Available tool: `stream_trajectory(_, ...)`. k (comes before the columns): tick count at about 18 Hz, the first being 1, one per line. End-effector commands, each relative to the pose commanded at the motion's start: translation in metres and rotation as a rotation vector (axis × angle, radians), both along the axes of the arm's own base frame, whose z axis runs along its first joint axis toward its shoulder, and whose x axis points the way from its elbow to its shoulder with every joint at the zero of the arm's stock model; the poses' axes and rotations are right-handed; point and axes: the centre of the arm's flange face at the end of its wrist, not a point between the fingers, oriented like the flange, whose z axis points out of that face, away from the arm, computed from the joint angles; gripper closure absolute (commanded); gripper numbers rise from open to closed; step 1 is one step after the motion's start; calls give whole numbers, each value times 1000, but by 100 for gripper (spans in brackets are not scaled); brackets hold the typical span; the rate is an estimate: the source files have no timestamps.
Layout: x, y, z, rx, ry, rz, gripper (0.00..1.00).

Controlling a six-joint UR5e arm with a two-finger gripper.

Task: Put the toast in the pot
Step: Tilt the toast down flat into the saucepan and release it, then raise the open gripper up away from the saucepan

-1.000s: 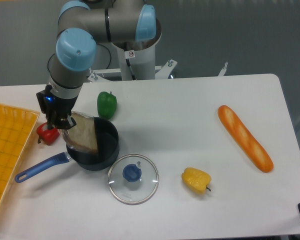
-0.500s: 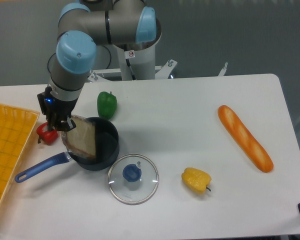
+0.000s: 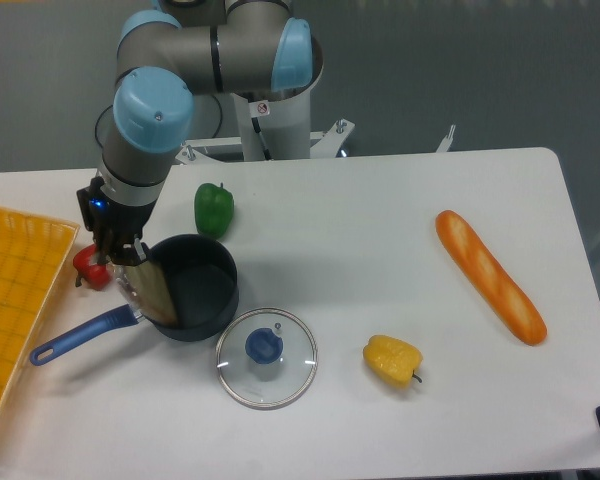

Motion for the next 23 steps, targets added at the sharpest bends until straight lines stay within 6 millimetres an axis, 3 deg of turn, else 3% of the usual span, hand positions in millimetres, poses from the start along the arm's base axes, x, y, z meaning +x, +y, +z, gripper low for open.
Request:
stream_trajectory(12, 5, 3, -4, -26, 37, -14, 82)
stream_trajectory(13, 5, 3, -4, -25, 37, -16, 66)
stream_trajectory(16, 3, 6, -4, -16, 48, -47, 0)
stream_trajectory(23, -5, 9, 17, 15, 80, -47, 0)
